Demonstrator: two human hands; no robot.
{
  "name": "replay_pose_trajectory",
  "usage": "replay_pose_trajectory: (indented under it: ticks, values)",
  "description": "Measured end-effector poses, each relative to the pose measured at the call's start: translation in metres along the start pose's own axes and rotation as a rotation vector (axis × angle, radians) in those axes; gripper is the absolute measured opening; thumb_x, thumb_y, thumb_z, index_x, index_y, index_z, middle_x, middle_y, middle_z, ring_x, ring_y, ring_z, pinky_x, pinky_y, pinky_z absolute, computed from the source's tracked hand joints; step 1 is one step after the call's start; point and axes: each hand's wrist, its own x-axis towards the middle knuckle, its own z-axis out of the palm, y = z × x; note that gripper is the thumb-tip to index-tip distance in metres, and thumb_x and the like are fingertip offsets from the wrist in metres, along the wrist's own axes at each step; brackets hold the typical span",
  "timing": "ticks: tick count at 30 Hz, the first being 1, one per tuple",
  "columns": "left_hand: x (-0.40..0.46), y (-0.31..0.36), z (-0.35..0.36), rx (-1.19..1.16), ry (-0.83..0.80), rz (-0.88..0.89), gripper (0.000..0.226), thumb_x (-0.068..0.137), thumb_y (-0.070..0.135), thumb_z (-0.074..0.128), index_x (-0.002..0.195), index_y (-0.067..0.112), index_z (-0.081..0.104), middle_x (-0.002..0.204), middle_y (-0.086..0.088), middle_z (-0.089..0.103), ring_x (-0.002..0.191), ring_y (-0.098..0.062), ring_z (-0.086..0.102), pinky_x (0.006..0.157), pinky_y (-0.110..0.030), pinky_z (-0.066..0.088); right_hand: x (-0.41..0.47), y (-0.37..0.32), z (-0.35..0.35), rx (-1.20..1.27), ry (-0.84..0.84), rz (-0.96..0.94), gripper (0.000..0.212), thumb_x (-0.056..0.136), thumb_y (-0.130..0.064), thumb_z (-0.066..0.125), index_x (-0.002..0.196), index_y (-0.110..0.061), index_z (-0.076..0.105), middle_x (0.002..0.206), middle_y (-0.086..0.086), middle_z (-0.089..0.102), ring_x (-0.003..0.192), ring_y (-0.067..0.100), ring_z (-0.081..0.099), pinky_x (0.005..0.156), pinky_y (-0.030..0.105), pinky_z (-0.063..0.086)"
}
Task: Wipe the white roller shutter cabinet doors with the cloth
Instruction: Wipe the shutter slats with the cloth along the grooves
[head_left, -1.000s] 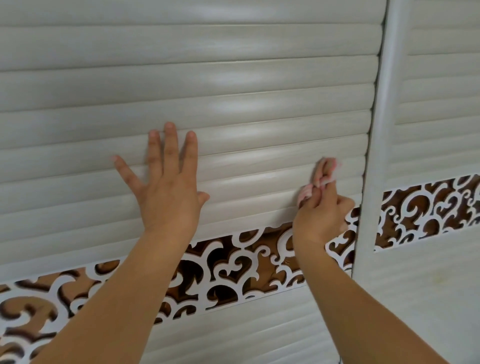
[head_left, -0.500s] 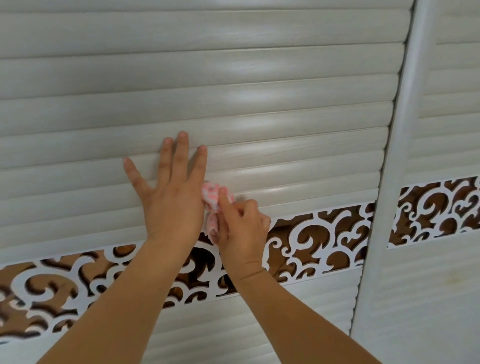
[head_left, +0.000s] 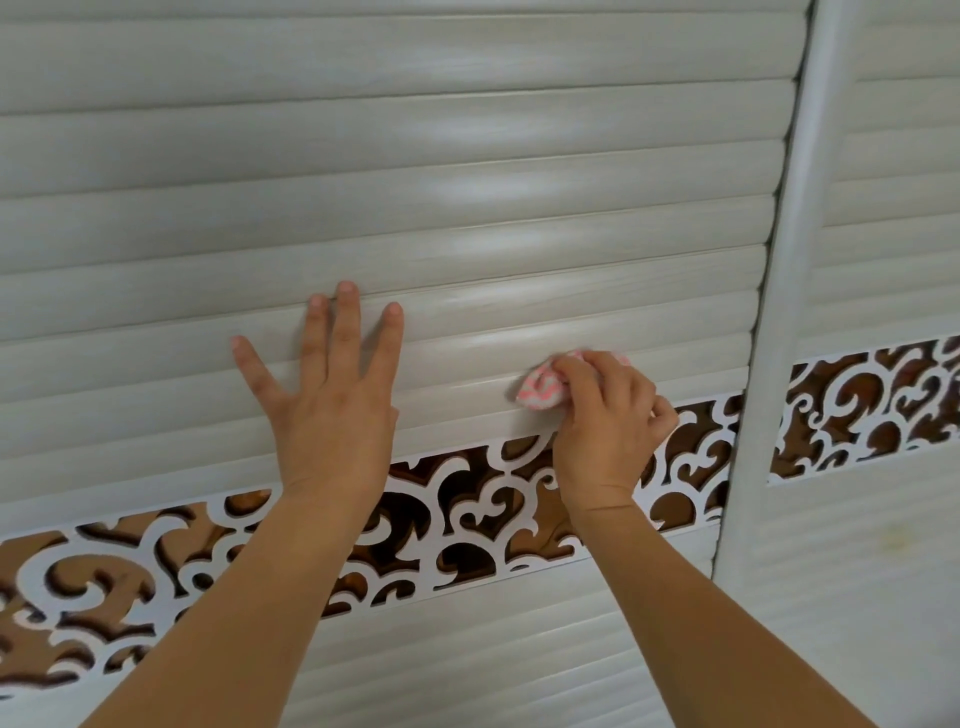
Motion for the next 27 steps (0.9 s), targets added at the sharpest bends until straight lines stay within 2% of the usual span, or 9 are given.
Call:
replay_pose_trajectory:
  ticks: [2, 5, 8, 11, 13, 17, 23, 25, 27]
  values:
    - [0.0, 0.0, 0.0, -0.004, 0.003, -0.001, 0.089, 0.092, 0.039, 0.048, 0.141, 0.031, -0.026, 0.151, -0.008, -0.03, 0.141, -0.026, -0.023, 0.102, -0.067, -0.012, -0.006, -0.01, 0.001, -0.001, -0.029, -0.065, 0.042, 0.068, -0.006, 0.073, 0.104, -0.025, 0.067, 0.113, 0.0, 0.064, 0.11, 0.024, 0.042, 0.086, 0.034, 0.022]
    - [0.0, -0.001, 0.002, 0.002, 0.01, 0.0, 0.091, 0.092, 0.04, 0.049, 0.14, 0.031, -0.028, 0.151, -0.008, -0.03, 0.141, -0.026, -0.023, 0.101, -0.067, -0.013, -0.013, -0.03, 0.0, 0.018, -0.081, -0.153, 0.038, 0.071, -0.017, 0.057, 0.107, -0.025, 0.066, 0.114, 0.0, 0.064, 0.11, 0.024, 0.042, 0.087, 0.036, 0.023]
    - [0.0, -0.001, 0.002, -0.001, 0.023, 0.0, 0.092, 0.091, 0.041, 0.05, 0.139, 0.032, -0.027, 0.152, -0.007, -0.028, 0.141, -0.025, -0.022, 0.1, -0.067, -0.014, -0.018, -0.046, 0.0, 0.009, -0.157, -0.228, 0.04, 0.072, -0.025, 0.053, 0.11, -0.025, 0.065, 0.115, 0.001, 0.063, 0.109, 0.024, 0.044, 0.088, 0.039, 0.025]
    - [0.0, -0.002, 0.002, -0.009, 0.037, 0.004, 0.091, 0.089, 0.041, 0.052, 0.141, 0.033, -0.023, 0.153, -0.007, -0.024, 0.142, -0.024, -0.019, 0.1, -0.067, -0.014, -0.017, -0.042, -0.001, -0.012, -0.149, -0.31, 0.041, 0.076, -0.024, 0.046, 0.113, -0.025, 0.064, 0.115, 0.0, 0.063, 0.107, 0.024, 0.046, 0.088, 0.041, 0.026]
    - [-0.001, -0.004, 0.003, 0.008, 0.039, 0.01, 0.091, 0.089, 0.043, 0.05, 0.139, 0.033, -0.025, 0.153, -0.006, -0.024, 0.142, -0.023, -0.018, 0.1, -0.068, -0.013, -0.013, -0.03, -0.003, -0.026, -0.124, -0.344, 0.041, 0.074, -0.02, 0.053, 0.113, -0.026, 0.064, 0.115, 0.0, 0.064, 0.106, 0.024, 0.046, 0.088, 0.041, 0.026]
    - [-0.001, -0.005, 0.003, 0.022, 0.053, 0.025, 0.091, 0.088, 0.044, 0.053, 0.139, 0.033, -0.022, 0.155, -0.007, -0.019, 0.143, -0.023, -0.014, 0.099, -0.068, -0.014, -0.001, 0.008, -0.009, -0.074, -0.131, -0.232, 0.055, 0.062, -0.013, 0.076, 0.113, -0.028, 0.062, 0.117, 0.0, 0.063, 0.107, 0.024, 0.042, 0.087, 0.039, 0.024]
    - [-0.002, -0.003, 0.002, 0.03, 0.043, 0.008, 0.092, 0.089, 0.042, 0.052, 0.137, 0.033, -0.026, 0.154, -0.007, -0.022, 0.143, -0.024, -0.016, 0.1, -0.068, -0.012, 0.002, 0.018, -0.011, -0.104, -0.086, 0.049, 0.055, 0.064, 0.001, 0.076, 0.112, -0.023, 0.064, 0.114, 0.006, 0.063, 0.101, 0.033, 0.052, 0.084, 0.04, 0.024]
    - [-0.001, -0.001, 0.001, 0.034, 0.039, -0.003, 0.093, 0.09, 0.042, 0.051, 0.136, 0.032, -0.028, 0.153, -0.007, -0.024, 0.142, -0.024, -0.017, 0.1, -0.068, -0.012, -0.004, 0.005, -0.008, -0.09, -0.076, 0.033, 0.055, 0.065, 0.0, 0.076, 0.113, -0.024, 0.063, 0.113, 0.006, 0.062, 0.102, 0.03, 0.046, 0.084, 0.042, 0.028]
    - [-0.002, -0.001, 0.002, 0.039, 0.037, -0.006, 0.093, 0.09, 0.042, 0.051, 0.135, 0.033, -0.029, 0.153, -0.007, -0.025, 0.142, -0.024, -0.017, 0.1, -0.068, -0.012, -0.012, -0.011, -0.007, -0.083, -0.114, -0.083, 0.061, 0.059, -0.003, 0.077, 0.114, -0.025, 0.061, 0.113, 0.006, 0.062, 0.103, 0.028, 0.042, 0.084, 0.042, 0.029]
